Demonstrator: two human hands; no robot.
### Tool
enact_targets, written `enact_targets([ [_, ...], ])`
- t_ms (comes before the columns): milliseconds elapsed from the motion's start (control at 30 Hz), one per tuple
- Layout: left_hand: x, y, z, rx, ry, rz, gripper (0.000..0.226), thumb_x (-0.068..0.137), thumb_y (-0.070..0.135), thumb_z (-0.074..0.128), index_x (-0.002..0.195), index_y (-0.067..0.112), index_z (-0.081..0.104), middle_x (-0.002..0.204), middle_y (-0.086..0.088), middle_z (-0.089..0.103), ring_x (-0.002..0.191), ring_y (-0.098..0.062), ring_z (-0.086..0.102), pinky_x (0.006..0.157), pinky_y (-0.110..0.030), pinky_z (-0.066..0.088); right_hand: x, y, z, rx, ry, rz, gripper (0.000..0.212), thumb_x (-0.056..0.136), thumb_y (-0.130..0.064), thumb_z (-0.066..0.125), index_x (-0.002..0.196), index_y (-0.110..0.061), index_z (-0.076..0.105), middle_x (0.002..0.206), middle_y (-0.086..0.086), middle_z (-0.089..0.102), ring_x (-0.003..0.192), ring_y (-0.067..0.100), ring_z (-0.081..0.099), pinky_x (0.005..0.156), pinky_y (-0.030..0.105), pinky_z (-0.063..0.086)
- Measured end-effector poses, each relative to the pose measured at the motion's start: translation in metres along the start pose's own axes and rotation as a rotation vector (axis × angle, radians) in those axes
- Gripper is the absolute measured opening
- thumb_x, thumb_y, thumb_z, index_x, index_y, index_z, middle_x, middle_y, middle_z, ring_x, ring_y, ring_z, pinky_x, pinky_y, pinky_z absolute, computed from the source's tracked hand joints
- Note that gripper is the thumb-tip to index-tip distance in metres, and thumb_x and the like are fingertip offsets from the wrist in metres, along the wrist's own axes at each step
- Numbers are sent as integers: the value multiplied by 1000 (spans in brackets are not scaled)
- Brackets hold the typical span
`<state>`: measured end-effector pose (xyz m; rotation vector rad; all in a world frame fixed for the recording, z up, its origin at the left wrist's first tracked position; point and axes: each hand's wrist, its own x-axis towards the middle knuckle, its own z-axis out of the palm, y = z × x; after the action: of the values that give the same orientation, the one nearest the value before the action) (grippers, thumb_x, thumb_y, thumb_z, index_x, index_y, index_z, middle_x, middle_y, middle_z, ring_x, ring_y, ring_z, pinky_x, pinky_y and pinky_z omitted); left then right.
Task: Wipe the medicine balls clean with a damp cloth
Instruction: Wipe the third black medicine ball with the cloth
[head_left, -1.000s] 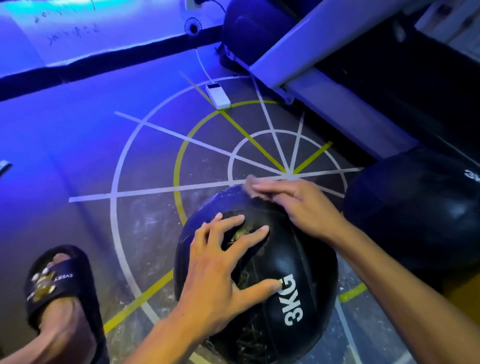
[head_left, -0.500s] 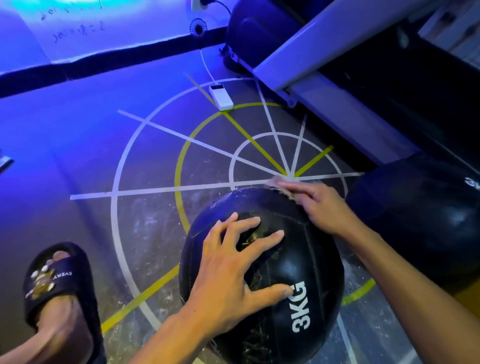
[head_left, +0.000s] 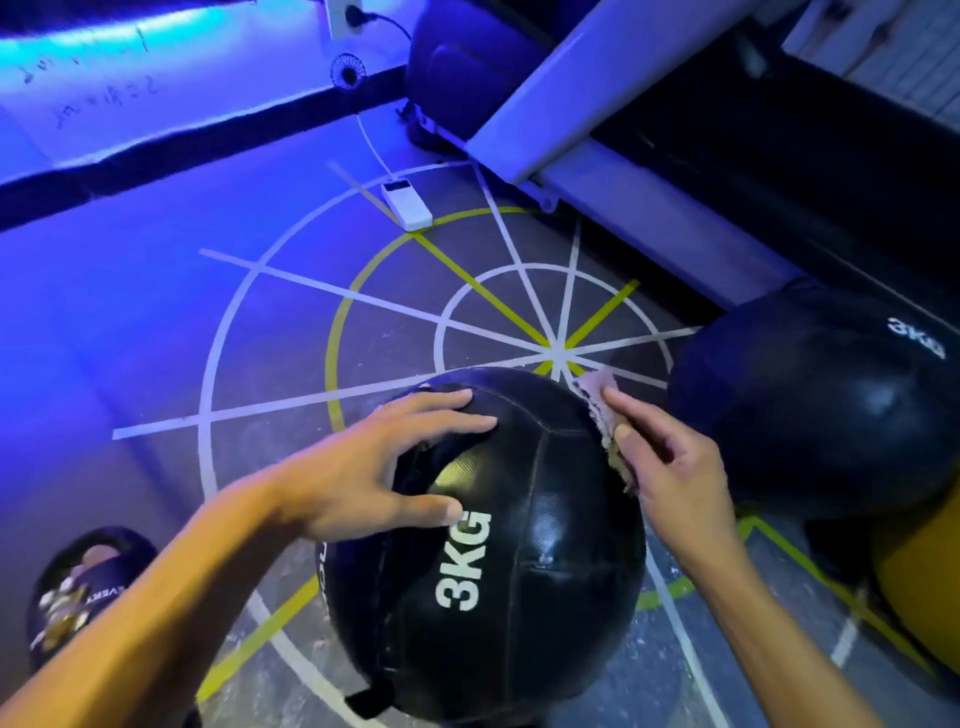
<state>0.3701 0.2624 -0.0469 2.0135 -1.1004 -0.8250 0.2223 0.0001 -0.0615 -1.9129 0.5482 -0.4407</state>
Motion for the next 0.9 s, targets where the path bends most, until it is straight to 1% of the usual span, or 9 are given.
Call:
enact_targets([
  [167, 0, 4, 39, -38, 302, 25, 55, 82, 68, 71, 133, 51, 58, 153, 34, 38, 148, 1, 29, 123, -45, 29, -33, -6, 19, -281, -193, -365, 42, 98, -1, 64, 132, -25, 69, 139, -13, 63, 134, 8, 55, 113, 18, 38],
  [233, -3, 3, 47, -50, 321, 34, 57, 80, 70, 70, 133, 52, 58, 154, 32, 38, 149, -2, 29, 123, -50, 27, -12, 12, 0, -289, -76, -143, 39, 100, -13, 64, 129, -38, 69, 130, -14, 68, 119, 11, 65, 99, 13, 46],
  [300, -4, 6, 50, -53, 335, 43, 57, 80, 70, 71, 133, 51, 59, 153, 31, 39, 148, -3, 31, 122, -52, 27, -2, 20, -14, -307, 2, 57, 38, 100, -19, 61, 123, -48, 69, 124, -16, 71, 114, 1, 66, 99, 24, 51],
  [433, -2, 7, 53, -38, 348, 47, 57, 80, 70, 72, 132, 51, 59, 153, 31, 39, 149, -6, 31, 120, -53, 30, -38, -18, 15, -236, -131, -230, 43, 96, 3, 62, 127, -26, 72, 135, -18, 64, 130, -5, 54, 114, 20, 39],
  [500, -4, 5, 53, -41, 330, 44, 58, 81, 69, 72, 134, 52, 57, 155, 32, 37, 150, -3, 28, 122, -54, 26, -33, -16, 15, -293, -157, -323, 45, 96, 4, 63, 129, -26, 71, 135, -17, 64, 129, 0, 57, 110, 12, 38],
  [567, -6, 9, 55, -27, 325, 50, 58, 83, 69, 71, 137, 54, 55, 157, 33, 34, 152, 0, 23, 126, -55, 17, -4, -3, 1, -305, -88, -138, 45, 98, -7, 64, 123, -44, 69, 122, -29, 67, 115, 7, 67, 95, 8, 44],
  [667, -4, 10, 62, -54, 333, 54, 58, 90, 66, 62, 144, 55, 47, 157, 33, 34, 153, 0, 21, 128, -51, 10, 7, -5, -13, -210, 6, 0, 43, 98, -8, 62, 113, -47, 72, 114, -22, 74, 113, 3, 68, 102, 27, 51],
  [800, -2, 10, 60, -568, 351, -18, 50, 105, 40, 44, 154, 38, 41, 153, 17, 51, 150, -11, 36, 124, -51, 26, -33, -45, 0, -115, 36, -305, 36, 95, 4, 65, 119, -20, 76, 121, -15, 73, 116, 2, 67, 102, 23, 51],
  [900, -4, 12, 59, -739, 363, -41, 45, 108, 27, 40, 153, 25, 42, 148, 11, 58, 143, -9, 46, 123, -45, 29, -59, -34, 15, -424, -273, -706, 37, 91, 4, 62, 123, -11, 74, 135, -4, 66, 118, 16, 64, 105, 27, 47],
])
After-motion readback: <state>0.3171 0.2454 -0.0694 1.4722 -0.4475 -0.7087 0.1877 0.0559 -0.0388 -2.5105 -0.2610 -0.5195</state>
